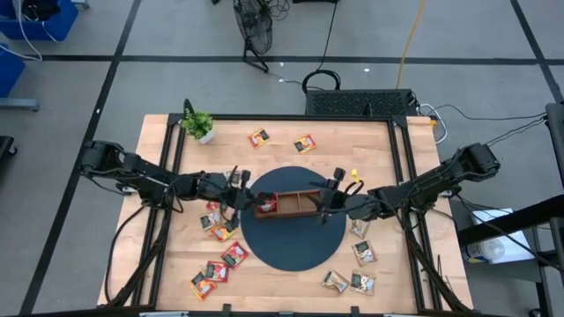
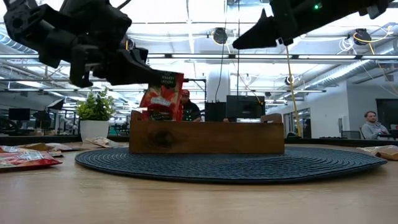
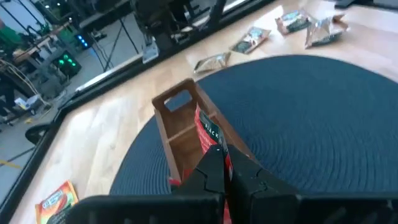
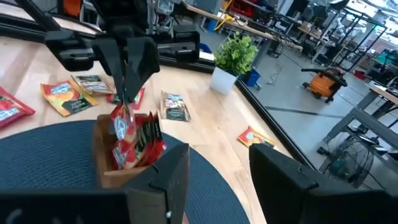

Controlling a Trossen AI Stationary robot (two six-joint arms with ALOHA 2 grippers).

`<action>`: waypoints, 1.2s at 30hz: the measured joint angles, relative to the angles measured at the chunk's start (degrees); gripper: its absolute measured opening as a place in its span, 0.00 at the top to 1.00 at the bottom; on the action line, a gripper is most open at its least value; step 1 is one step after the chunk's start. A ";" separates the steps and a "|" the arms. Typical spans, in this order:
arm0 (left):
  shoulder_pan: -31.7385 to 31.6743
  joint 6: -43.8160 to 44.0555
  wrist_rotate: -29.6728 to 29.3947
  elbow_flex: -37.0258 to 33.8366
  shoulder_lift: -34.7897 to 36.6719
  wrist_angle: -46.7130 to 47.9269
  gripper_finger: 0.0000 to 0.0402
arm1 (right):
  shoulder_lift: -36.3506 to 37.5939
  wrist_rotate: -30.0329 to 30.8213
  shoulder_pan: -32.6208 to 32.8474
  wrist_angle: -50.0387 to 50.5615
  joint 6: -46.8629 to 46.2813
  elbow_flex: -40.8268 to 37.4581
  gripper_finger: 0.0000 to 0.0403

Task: Pick & Place Tea
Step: Put the red tea bag into the left section of the wooden organizer

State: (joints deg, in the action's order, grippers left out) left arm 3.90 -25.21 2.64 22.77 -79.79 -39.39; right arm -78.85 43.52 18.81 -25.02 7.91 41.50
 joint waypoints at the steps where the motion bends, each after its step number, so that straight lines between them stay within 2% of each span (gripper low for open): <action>1: -0.18 -0.02 0.08 0.00 -0.17 0.28 0.99 | 0.00 -0.05 0.00 -0.60 0.58 0.00 0.63; 9: -0.24 1.18 -1.06 -0.05 -0.19 0.40 0.97 | 0.00 -0.08 -0.04 -0.90 1.97 0.04 0.63; 15: -0.24 2.49 -5.62 -0.03 -0.19 0.26 0.83 | 0.00 -0.09 -0.04 -0.89 1.98 0.04 0.64; 19: -0.24 2.80 -5.91 -0.03 -0.19 0.15 0.74 | 0.00 -0.09 -0.02 -0.89 1.98 0.04 0.63; 25: 0.31 0.64 -6.41 -0.03 0.26 -3.75 0.67 | 0.00 -0.11 -0.02 -0.88 1.98 0.04 0.63; 27: 1.15 0.87 -8.54 0.21 0.44 -7.20 0.67 | 0.00 -0.11 -0.02 -0.87 1.98 0.04 0.63; 29: 2.67 3.81 -15.18 2.02 0.50 -7.77 0.67 | 0.00 -0.11 0.00 -0.85 1.98 0.04 0.64; 30: 3.56 4.75 -19.08 3.76 1.07 -5.11 0.68 | 0.00 -0.11 0.00 -0.68 1.98 0.04 0.64; 32: 5.08 4.24 -23.19 9.61 1.70 8.96 0.71 | 0.00 -0.11 0.00 -0.09 1.99 0.06 0.63; 35: 7.51 6.14 -22.39 21.29 0.09 39.69 0.80 | 0.00 -0.11 -0.01 0.13 2.05 0.07 0.63; 36: 8.20 7.86 -21.51 25.36 -1.68 46.49 0.85 | 0.00 -0.11 -0.01 0.13 2.22 0.07 0.63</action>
State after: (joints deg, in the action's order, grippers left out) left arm 12.11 -17.35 -18.87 48.14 -81.47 7.10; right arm -78.85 43.42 18.80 -24.89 10.13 41.56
